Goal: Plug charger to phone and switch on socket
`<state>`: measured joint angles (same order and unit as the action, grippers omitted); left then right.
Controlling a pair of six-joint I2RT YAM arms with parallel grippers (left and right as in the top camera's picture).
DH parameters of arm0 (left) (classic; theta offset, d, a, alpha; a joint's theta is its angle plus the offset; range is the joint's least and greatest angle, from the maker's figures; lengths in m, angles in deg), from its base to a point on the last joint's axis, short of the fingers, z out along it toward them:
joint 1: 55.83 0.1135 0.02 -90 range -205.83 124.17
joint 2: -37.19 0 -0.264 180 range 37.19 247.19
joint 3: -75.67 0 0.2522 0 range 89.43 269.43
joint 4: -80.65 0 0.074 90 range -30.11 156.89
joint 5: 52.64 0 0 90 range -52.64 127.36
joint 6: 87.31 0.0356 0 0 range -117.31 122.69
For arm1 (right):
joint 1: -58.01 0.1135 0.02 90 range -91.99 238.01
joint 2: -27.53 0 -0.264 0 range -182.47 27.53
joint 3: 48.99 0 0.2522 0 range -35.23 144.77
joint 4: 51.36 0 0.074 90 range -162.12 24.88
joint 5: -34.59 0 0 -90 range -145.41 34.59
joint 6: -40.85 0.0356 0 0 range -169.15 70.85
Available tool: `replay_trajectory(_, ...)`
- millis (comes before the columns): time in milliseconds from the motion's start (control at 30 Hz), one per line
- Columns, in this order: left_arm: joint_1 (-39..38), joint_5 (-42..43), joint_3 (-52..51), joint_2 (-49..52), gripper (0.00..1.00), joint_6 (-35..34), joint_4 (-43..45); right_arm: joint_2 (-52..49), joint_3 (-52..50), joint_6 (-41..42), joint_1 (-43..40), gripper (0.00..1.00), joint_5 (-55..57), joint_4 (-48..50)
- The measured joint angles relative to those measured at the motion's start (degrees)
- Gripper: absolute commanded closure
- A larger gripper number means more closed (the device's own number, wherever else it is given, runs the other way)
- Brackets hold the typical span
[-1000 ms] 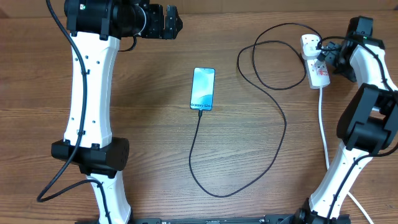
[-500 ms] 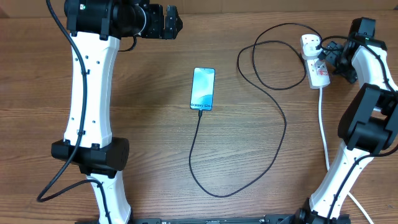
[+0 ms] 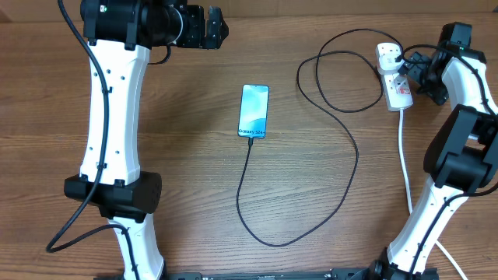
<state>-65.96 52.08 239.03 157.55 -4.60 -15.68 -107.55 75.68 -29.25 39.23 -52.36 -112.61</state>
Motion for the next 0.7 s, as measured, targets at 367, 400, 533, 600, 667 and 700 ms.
replay_trajectory(367, 0.0, 0.0, 0.0, 0.0, 0.0, 0.0, 0.0, 0.0, 0.0, -0.42, -0.28, 0.0, -1.18, -0.24)
replay_trajectory(400, 0.0, 0.0, 0.0, 0.0, 0.0, 0.0, 0.02, 0.0, 0.0, -0.42, -0.31, 0.0, -1.22, -0.26)
replay_trajectory(533, 0.0, 0.0, 0.0, 0.0, 0.0, 0.0, 0.0, 0.0, 0.04, -0.46, -0.31, 0.0, -1.33, -0.35)
replay_trajectory(600, 0.0, 0.0, 0.0, 0.0, 0.0, 0.0, 0.0, 0.0, 0.07, -0.48, -0.31, 0.0, -1.38, -0.46)
replay_trajectory(667, 0.0, 0.0, 0.0, 0.0, 0.0, 0.0, 0.0, -0.09, 0.13, -0.63, -0.31, 0.0, -1.44, -0.59)
replay_trajectory(700, 0.0, 0.0, 0.0, 0.0, 0.0, 0.0, 0.0, -0.2, 0.22, -0.83, -0.31, 0.0, -1.68, -0.94)
